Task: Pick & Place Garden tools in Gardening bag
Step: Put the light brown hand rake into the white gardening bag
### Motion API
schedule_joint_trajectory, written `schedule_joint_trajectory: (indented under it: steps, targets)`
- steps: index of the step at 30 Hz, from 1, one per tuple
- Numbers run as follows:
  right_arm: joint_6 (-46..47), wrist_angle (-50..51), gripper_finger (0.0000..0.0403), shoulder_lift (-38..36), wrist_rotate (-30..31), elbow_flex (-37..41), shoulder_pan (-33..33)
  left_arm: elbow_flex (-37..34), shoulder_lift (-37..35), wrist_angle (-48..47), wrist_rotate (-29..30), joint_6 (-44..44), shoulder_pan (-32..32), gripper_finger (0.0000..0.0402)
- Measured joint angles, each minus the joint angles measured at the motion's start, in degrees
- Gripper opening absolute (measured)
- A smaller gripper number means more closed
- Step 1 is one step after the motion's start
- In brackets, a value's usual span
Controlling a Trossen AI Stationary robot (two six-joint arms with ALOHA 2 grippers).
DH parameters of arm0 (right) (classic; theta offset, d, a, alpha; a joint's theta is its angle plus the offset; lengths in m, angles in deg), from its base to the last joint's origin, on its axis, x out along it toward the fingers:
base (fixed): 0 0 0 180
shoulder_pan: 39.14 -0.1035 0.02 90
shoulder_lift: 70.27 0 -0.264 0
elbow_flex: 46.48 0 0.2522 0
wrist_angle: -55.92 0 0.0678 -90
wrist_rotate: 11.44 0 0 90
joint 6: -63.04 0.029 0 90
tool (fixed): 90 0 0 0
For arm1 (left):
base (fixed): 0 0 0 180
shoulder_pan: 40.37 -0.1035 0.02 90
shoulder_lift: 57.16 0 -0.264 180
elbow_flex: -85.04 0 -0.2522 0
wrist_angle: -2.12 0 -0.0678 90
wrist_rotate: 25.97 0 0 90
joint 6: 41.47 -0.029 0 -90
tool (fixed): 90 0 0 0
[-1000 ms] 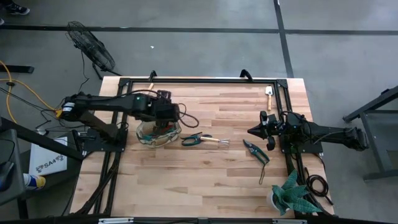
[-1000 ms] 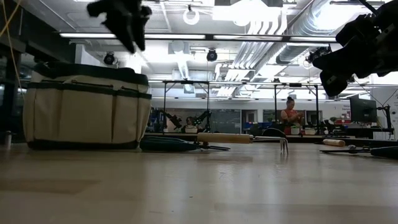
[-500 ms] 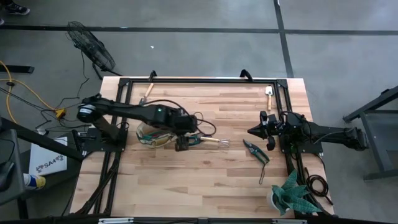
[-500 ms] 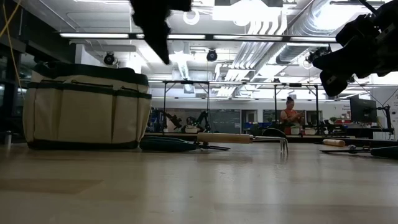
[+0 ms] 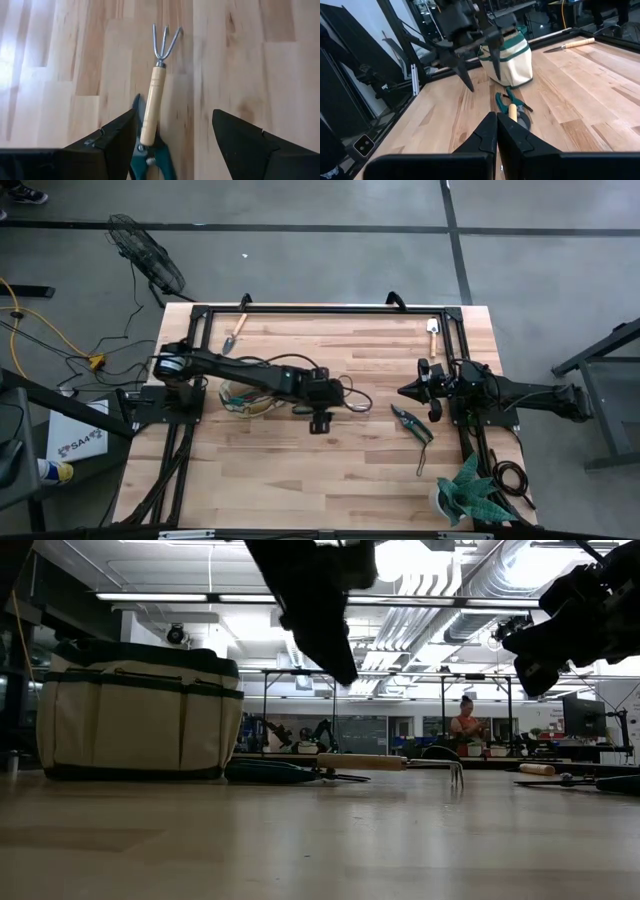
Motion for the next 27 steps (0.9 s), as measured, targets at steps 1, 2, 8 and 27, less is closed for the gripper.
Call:
schedule_joint_trajectory:
  steps: [1,2,8,27]
  targets:
    - [0.0,0.0,0.0003,-0.01,0.0,0.01,0.0,0.0,0.76,0.69,0.02,-0.68,-0.15,0.0251]
    - [0.0,0.0,0.0003,-0.01,0.0,0.01,0.01,0.0,1.39,1.56,0.13,-1.59,-0.58,0.0251]
    - [0.0,0.0,0.0003,-0.01,0.0,0.02,0.0,-0.04,4.97,4.62,-0.03,-6.77,-2.72,0.0251]
    - [0.0,0.0,0.0002,0.01,0.01,0.01,0.0,2.01,9.82,-4.4,-5.5,-9.99,-5.3,0.0249]
